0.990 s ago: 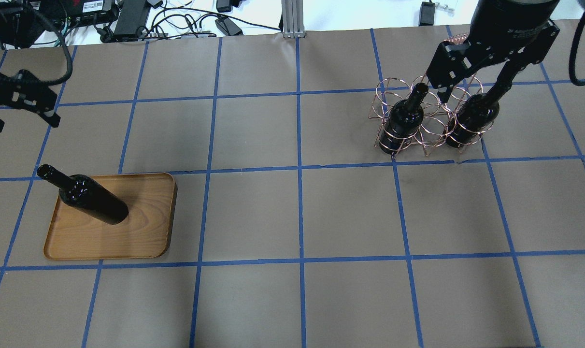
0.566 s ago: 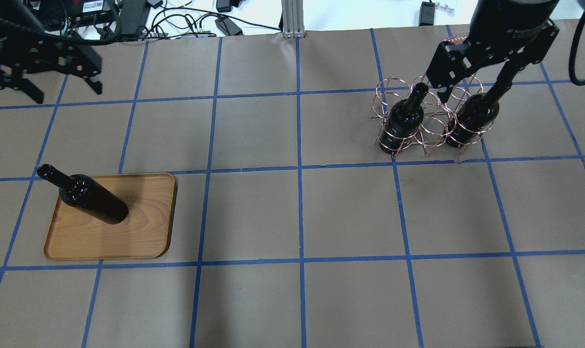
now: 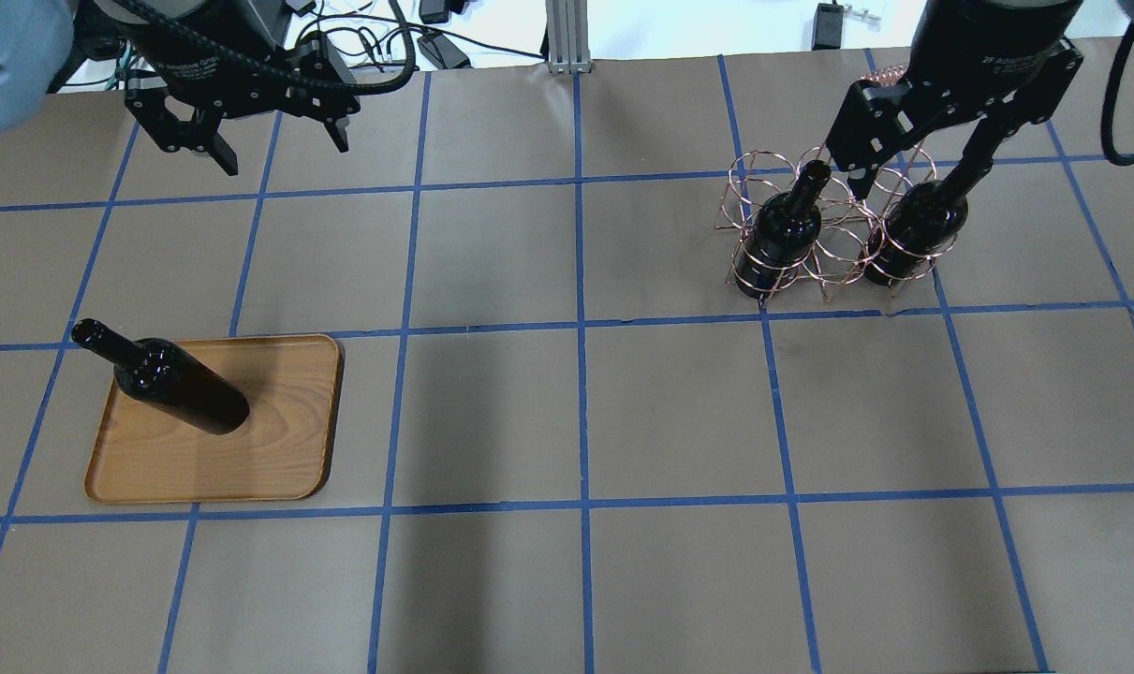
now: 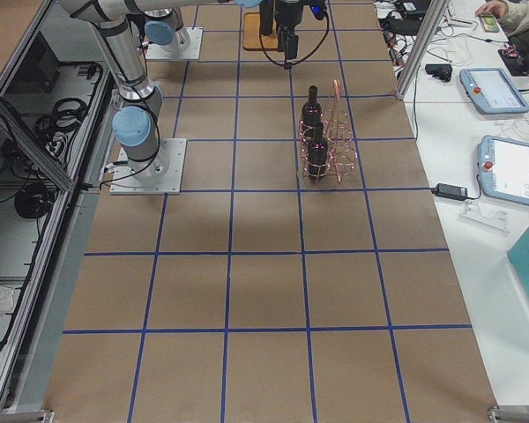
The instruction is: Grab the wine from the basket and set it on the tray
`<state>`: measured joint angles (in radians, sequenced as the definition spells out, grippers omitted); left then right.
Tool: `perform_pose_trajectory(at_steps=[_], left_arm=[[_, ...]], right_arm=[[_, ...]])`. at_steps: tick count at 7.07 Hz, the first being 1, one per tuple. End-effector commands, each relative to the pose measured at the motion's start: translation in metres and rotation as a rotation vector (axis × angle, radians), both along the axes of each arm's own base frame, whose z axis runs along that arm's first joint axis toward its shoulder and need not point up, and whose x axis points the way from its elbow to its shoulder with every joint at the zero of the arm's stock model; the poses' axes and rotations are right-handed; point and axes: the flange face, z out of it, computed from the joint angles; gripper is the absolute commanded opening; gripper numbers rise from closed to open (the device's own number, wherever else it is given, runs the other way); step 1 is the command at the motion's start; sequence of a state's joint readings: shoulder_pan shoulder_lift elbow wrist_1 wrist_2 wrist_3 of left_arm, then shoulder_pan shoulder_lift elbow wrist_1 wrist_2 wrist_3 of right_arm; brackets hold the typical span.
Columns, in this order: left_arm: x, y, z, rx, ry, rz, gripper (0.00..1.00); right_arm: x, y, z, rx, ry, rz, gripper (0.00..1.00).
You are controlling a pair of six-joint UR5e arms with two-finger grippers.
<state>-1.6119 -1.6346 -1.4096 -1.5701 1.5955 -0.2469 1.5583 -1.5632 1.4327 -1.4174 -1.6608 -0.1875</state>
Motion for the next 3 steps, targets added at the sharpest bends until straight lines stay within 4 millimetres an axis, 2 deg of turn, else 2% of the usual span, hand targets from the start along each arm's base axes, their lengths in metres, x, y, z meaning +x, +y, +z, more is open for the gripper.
perform_pose_trajectory(at_steps=[1,3], left_arm=[[-0.0014,0.0005,-0.0001,-0.001,0.005,-0.001,1.00],[-0.0013,0.0012,-0.0008,0.000,0.003,-0.004,1.00]], right_arm=[[0.0002,0.0000,0.0000,0.000,-0.001,0.000,1.00],[-0.0007,-0.0002,0.0000,0.000,0.000,0.000,1.00]])
